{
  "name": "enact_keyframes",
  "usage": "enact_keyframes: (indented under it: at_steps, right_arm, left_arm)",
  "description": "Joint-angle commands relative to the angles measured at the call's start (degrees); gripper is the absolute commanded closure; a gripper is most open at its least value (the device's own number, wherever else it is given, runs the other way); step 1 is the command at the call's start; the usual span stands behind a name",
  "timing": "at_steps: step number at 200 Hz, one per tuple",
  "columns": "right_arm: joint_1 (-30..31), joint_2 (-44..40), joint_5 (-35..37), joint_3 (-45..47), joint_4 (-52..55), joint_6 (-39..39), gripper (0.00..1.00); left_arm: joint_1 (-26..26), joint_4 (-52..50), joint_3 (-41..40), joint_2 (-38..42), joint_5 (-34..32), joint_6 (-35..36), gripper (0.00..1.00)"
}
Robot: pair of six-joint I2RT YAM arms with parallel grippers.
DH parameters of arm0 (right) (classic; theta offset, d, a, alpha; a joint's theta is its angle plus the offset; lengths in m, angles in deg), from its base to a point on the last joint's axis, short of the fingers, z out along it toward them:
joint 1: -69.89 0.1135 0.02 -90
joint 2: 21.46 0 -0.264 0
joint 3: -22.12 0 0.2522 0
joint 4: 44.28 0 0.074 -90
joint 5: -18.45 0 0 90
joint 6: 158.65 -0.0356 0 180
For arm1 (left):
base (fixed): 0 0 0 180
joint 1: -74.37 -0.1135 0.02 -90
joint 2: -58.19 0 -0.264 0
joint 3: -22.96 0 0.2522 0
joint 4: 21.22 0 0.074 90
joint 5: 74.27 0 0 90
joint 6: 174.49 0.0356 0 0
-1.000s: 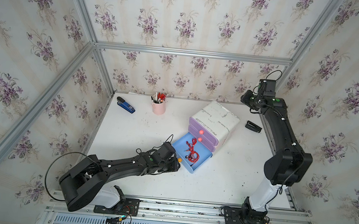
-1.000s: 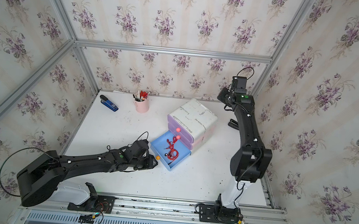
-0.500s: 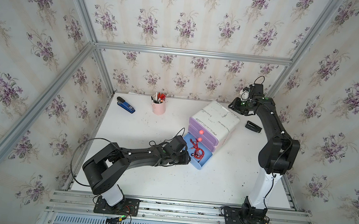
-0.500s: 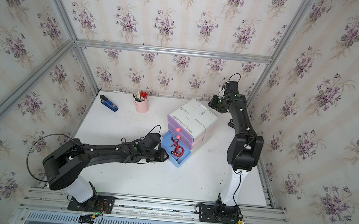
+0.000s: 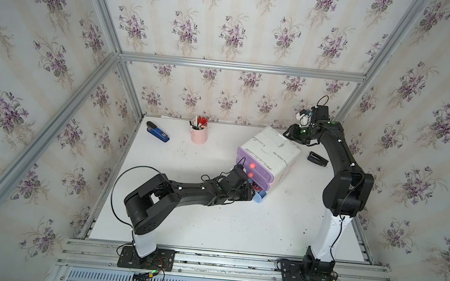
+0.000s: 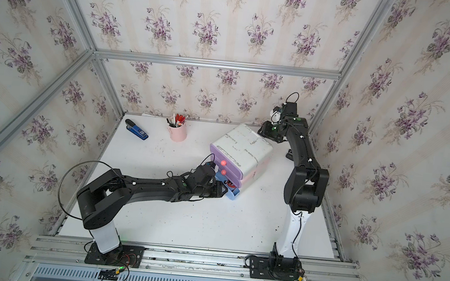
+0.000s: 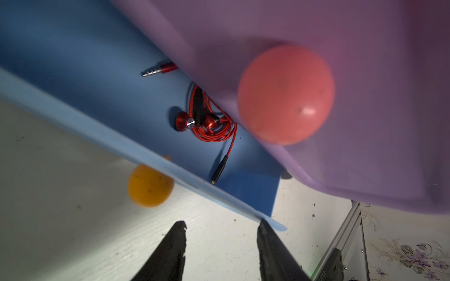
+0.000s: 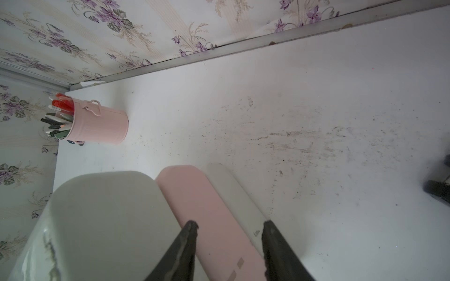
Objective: Place the wired earphones into the drawer by color
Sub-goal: Close the drawer in the storage box.
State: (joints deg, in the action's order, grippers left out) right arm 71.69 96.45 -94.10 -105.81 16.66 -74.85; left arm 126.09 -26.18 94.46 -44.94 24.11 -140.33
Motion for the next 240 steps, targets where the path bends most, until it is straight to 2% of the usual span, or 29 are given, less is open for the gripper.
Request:
enact_keyframes:
  at_steps: [1,31,53,92,126,175,182,204,224,240]
  right_arm:
    - [-0.05,0.13,0.04,-0.62,1.51,2.45,0.52]
    - [-0.05,0.13,-0.32,-0.68,1.45,2.68,0.52]
    - [-0.05,-0.02,-0.5,-0.46,1.03,2.38,0.52]
    - [-0.05,-0.47,0.2,-0.61,1.06,2.28,0.54]
    - [-0.13,-0.4,0.75,-0.53,1.24,2.37,0.54]
    - [-0.17,-0.38,1.18,-0.72,1.4,2.14,0.54]
    - [-0.13,-0.35,1.28,-0.73,1.46,2.22,0.54]
    - [-0.14,-0.33,1.18,-0.62,1.52,2.14,0.55]
    - [-0.13,-0.4,1.2,-0.44,1.69,2.15,0.55]
    - [-0.13,-0.49,1.21,-0.35,1.51,2.11,0.55]
  left_arm:
    - [1.36,5.34,0.91,-0.71,-5.98,-2.61,0.49]
    - [3.58,6.05,1.16,-0.67,-12.57,-4.56,0.47]
    - [4.51,10.38,0.32,-1.43,-15.6,-5.2,0.46]
    - [4.77,22.71,-6.62,-1.72,-14.72,-8.52,0.48]
    - [5.83,25.22,-14.16,4.08,-15.29,-8.79,0.46]
    - [6.19,31.36,-20.28,4.06,-15.44,-9.37,0.46]
    - [6.15,31.71,-20.93,3.63,-15.94,-9.76,0.5]
    - [5.47,33.36,-21.32,1.48,-16.58,-9.77,0.82]
    - [4.05,33.17,-18.15,-1.39,-14.27,-5.89,1.0]
    - [3.16,34.85,-16.8,-4.36,-13.57,-4.77,1.0]
